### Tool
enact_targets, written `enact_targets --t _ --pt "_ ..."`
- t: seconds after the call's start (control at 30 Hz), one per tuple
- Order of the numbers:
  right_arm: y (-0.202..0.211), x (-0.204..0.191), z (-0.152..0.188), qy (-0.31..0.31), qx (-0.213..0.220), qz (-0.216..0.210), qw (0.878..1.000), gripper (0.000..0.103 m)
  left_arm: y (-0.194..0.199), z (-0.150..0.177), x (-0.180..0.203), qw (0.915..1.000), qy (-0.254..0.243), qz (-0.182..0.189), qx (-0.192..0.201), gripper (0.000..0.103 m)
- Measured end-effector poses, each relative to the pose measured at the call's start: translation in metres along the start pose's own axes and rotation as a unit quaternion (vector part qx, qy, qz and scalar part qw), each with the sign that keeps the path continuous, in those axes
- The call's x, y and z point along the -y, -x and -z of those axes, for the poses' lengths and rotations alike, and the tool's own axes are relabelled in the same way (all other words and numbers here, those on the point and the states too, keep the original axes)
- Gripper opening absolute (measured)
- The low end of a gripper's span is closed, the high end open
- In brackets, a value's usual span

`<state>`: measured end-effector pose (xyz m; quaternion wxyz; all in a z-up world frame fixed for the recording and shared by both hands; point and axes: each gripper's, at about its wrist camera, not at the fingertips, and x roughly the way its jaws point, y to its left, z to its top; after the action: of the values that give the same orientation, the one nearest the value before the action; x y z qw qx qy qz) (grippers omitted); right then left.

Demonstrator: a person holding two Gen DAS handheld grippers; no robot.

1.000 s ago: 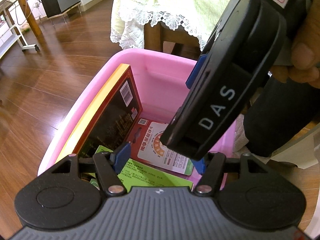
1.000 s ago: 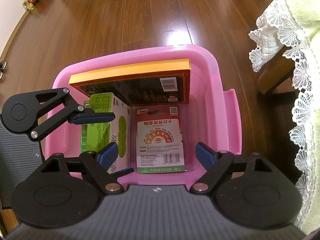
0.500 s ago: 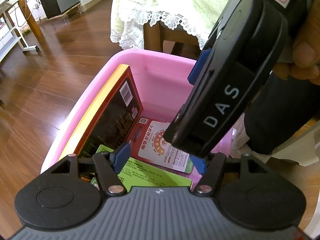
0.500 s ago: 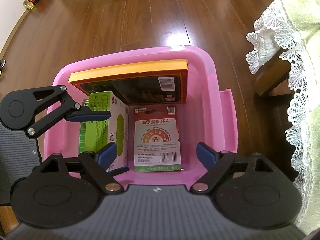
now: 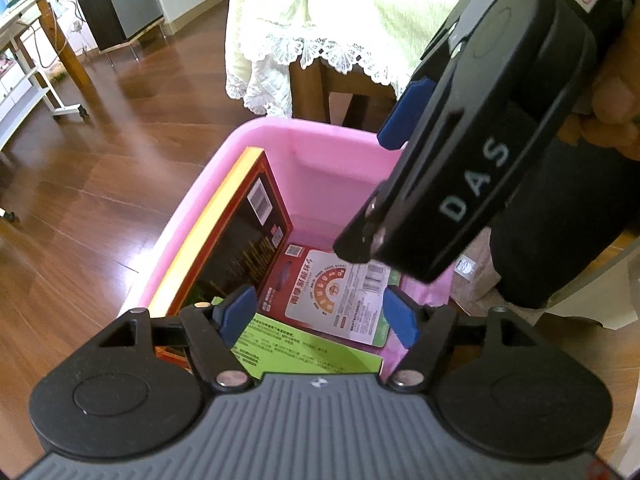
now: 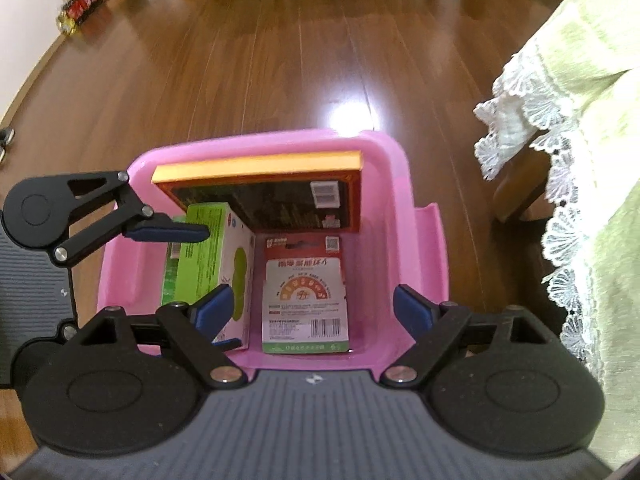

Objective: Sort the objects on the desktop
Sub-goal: 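Lift the open right gripper out of the pink tub, then move both tools back toward the blue battery pack and black mouse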

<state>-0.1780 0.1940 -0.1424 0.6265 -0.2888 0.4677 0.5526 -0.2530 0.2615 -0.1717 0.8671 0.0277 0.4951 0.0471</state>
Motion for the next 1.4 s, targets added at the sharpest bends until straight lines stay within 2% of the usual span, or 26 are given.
enact_targets --t 0.07,0.3,0.33,0.4,0.53,0.57,0.63,0.83,0.93,1.07,1.13,1.27,1.33,1.4 --pt "0.008 0.004 0.001 -0.007 0.018 0.004 1.000 0.085 0.002 -0.004 0.000 1.0000 -0.004 -0.003 0.002 0.078" --pt "0.035 0.021 0.004 -0.037 0.079 0.020 0.996 0.085 0.012 -0.017 0.009 0.9995 -0.024 -0.018 0.010 0.081" --pt "0.039 0.025 0.004 -0.045 0.088 0.022 0.995 0.085 0.014 -0.019 0.009 0.9994 -0.023 -0.019 0.014 0.086" --pt "0.047 0.034 0.006 -0.065 0.107 0.026 0.992 0.085 0.018 -0.023 0.012 0.9993 -0.024 -0.022 0.021 0.092" --pt "0.066 0.053 0.010 -0.104 0.149 0.038 0.983 0.085 0.021 -0.033 0.016 0.9984 -0.039 -0.031 0.026 0.093" --pt "0.068 0.056 0.010 -0.112 0.156 0.042 0.980 0.085 0.022 -0.036 0.018 0.9981 -0.044 -0.034 0.028 0.096" --pt "0.078 0.065 0.012 -0.133 0.176 0.051 0.974 0.085 0.022 -0.043 0.020 0.9972 -0.054 -0.042 0.031 0.101" --pt "0.105 0.099 0.017 -0.187 0.222 0.062 0.955 0.085 0.025 -0.075 0.029 0.9936 -0.088 -0.056 0.043 0.102" --pt "0.120 0.118 0.021 -0.209 0.243 0.064 0.945 0.085 0.029 -0.093 0.035 0.9903 -0.104 -0.068 0.061 0.102" --pt "0.152 0.149 0.028 -0.242 0.289 0.054 0.925 0.088 0.034 -0.121 0.042 0.9864 -0.115 -0.080 0.086 0.102" --pt "0.169 0.163 0.031 -0.239 0.309 0.062 0.919 0.090 0.038 -0.136 0.048 0.9835 -0.128 -0.081 0.098 0.102" --pt "0.197 0.193 0.042 -0.223 0.331 0.103 0.911 0.093 0.041 -0.166 0.061 0.9769 -0.156 -0.081 0.122 0.102" --pt "0.210 0.210 0.052 -0.225 0.344 0.134 0.902 0.100 0.042 -0.181 0.069 0.9736 -0.167 -0.079 0.134 0.102" --pt "0.221 0.227 0.061 -0.226 0.357 0.168 0.891 0.102 0.041 -0.195 0.078 0.9694 -0.178 -0.079 0.150 0.102"
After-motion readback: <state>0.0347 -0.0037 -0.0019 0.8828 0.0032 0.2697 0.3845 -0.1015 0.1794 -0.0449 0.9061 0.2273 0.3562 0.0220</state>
